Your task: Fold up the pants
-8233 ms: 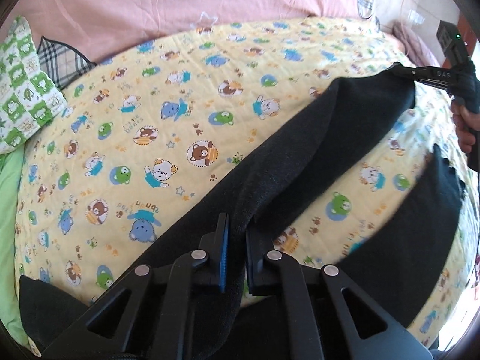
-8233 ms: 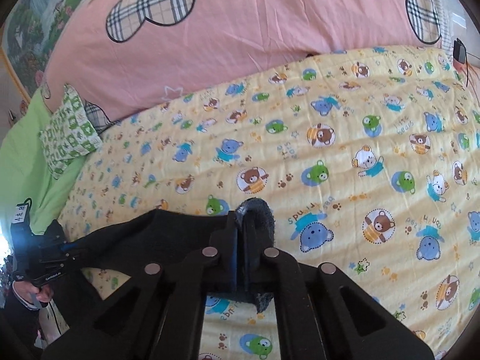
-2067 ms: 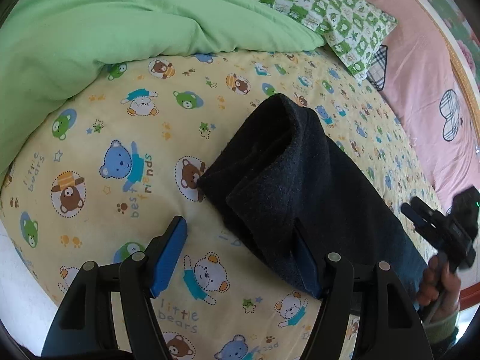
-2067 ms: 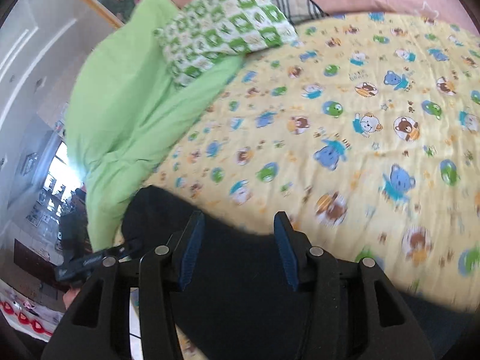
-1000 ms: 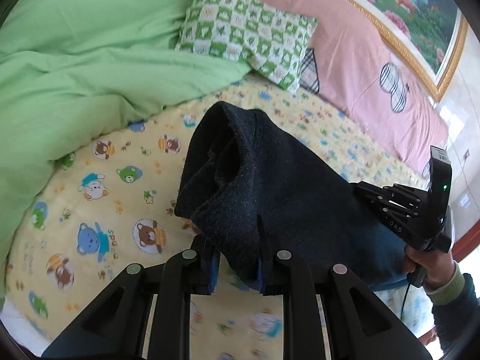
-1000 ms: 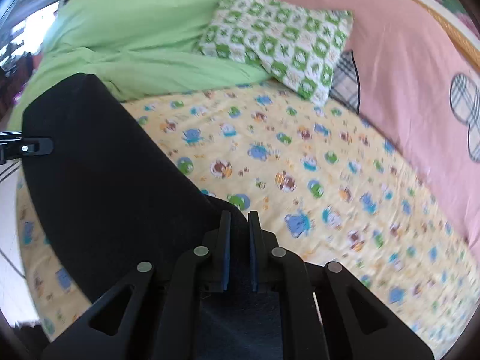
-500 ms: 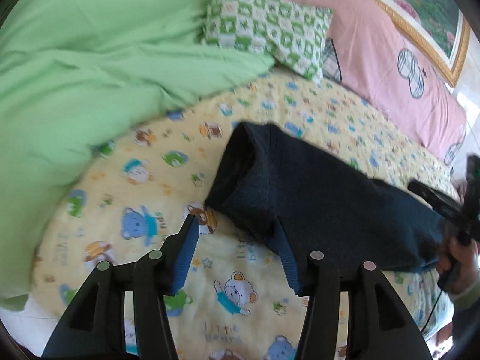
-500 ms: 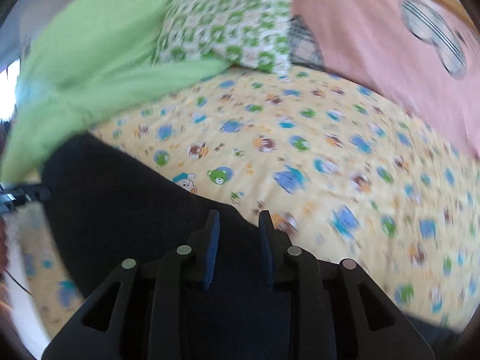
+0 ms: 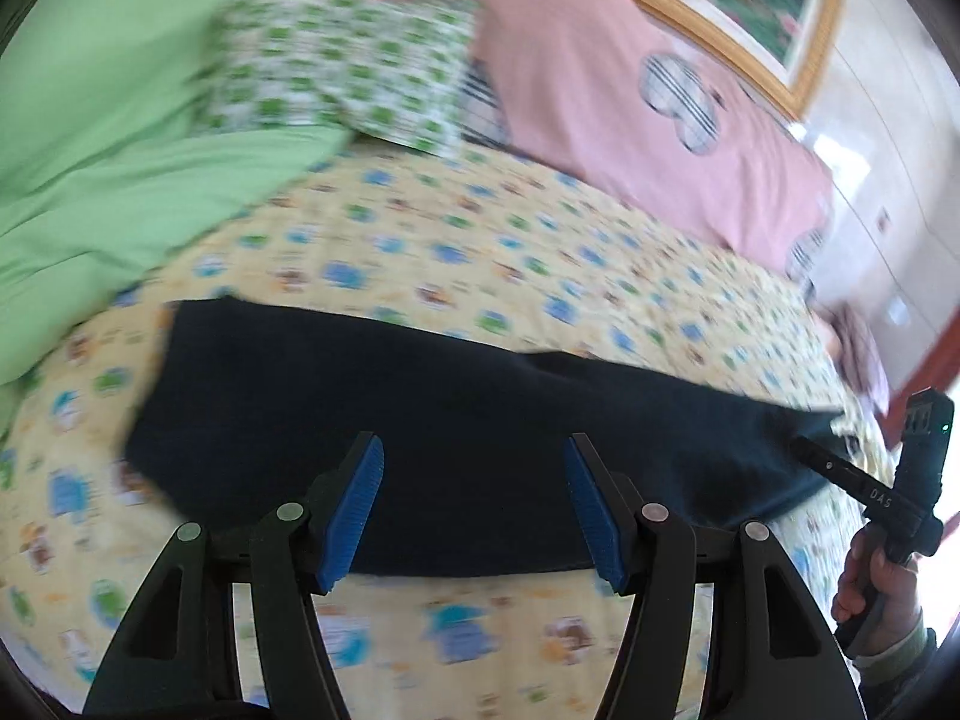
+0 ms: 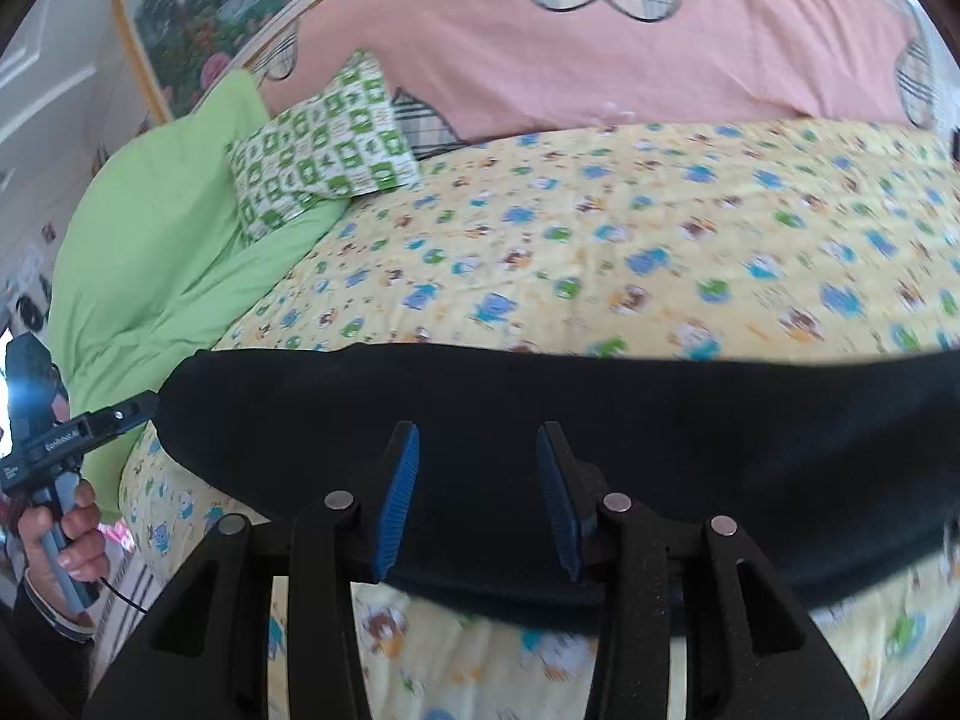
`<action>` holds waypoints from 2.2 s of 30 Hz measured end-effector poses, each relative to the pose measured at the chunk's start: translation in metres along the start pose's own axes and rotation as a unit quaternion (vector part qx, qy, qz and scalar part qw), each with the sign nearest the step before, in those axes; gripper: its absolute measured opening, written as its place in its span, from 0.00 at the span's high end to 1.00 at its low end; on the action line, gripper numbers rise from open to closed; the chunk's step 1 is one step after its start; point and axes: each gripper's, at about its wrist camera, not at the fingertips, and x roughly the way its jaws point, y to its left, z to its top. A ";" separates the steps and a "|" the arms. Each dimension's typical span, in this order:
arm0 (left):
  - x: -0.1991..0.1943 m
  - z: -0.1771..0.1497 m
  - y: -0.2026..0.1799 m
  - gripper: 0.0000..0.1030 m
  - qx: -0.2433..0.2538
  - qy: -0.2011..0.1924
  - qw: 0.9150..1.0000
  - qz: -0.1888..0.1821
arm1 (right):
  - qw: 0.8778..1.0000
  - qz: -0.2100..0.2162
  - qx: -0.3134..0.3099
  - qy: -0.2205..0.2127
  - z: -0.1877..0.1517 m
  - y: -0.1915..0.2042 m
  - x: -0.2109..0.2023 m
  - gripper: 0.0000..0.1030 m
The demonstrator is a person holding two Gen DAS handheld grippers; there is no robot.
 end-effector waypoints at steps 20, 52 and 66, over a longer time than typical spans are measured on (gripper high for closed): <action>0.073 0.003 -0.163 0.33 0.155 0.082 0.979 -0.099 | 0.979 -0.093 0.174 -0.045 -0.055 -0.117 -0.088 0.46; 0.201 0.025 -0.362 0.30 0.340 0.222 0.889 -0.213 | 0.937 -0.012 0.331 -0.106 -0.073 -0.218 -0.097 0.88; 0.271 -0.006 -0.444 0.80 0.382 0.330 0.808 -0.303 | 0.948 0.003 0.301 -0.105 -0.075 -0.216 -0.096 0.88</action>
